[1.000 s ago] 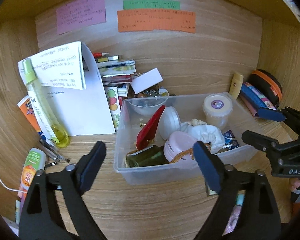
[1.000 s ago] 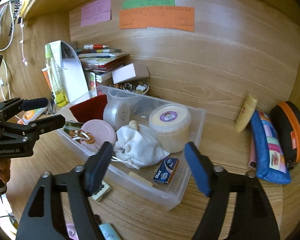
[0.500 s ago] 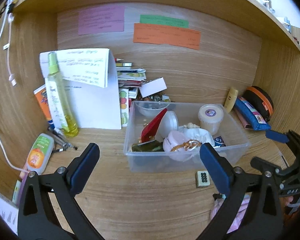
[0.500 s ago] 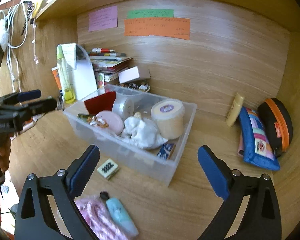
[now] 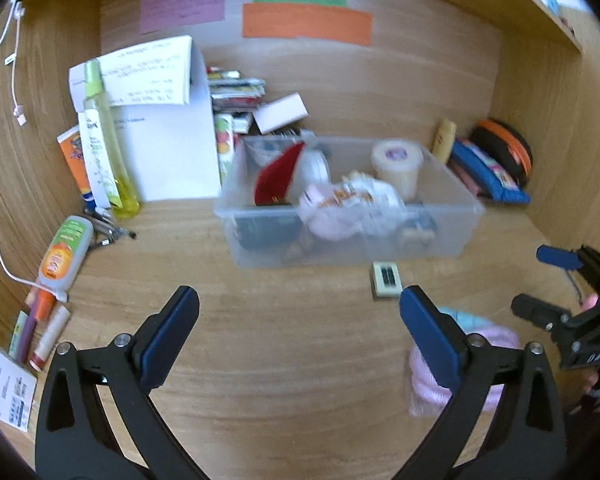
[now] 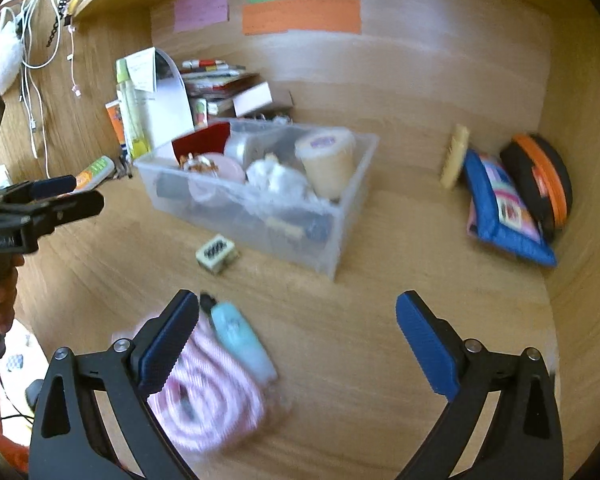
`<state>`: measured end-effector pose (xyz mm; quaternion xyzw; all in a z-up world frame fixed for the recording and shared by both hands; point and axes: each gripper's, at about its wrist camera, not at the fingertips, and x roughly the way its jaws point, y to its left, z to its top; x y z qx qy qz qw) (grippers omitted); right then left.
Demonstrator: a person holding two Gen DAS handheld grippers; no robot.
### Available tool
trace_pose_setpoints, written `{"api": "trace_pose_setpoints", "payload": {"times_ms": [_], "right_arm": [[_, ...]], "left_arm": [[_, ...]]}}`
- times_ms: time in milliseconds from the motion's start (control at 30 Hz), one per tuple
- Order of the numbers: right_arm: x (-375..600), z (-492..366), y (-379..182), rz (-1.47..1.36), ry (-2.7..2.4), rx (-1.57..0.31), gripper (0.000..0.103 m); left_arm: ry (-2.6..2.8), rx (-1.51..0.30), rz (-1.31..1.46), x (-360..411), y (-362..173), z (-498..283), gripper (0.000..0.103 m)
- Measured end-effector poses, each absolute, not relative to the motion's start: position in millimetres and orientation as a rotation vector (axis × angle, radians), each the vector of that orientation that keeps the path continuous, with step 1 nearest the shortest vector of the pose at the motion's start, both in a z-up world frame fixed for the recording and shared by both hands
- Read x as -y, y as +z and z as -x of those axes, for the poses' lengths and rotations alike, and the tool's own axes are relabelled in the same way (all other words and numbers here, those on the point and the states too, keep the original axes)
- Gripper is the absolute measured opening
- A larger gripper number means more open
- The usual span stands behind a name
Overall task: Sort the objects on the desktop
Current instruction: 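Grasp the bagged pink rope with the right gripper and lift it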
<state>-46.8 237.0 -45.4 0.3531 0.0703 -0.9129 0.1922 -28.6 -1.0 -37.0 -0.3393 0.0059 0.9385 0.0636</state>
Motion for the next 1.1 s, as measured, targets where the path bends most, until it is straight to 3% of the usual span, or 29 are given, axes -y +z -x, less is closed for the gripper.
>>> {"api": "trace_pose_setpoints", "payload": {"times_ms": [433, 867, 1100], "right_arm": [[-255, 11, -64, -1.074, -2.468, -0.11, 0.099], [-211, -1, -76, -1.059, -2.339, -0.311, 0.098], [-192, 4, -90, -1.078, -2.317, -0.536, 0.098]], "left_arm": [[2.719, -0.023, 1.233, -3, -84, 27, 0.102], [2.599, -0.163, 1.293, -27, -105, 33, 0.102], [2.514, -0.156, 1.254, -36, -103, 36, 0.102]]}}
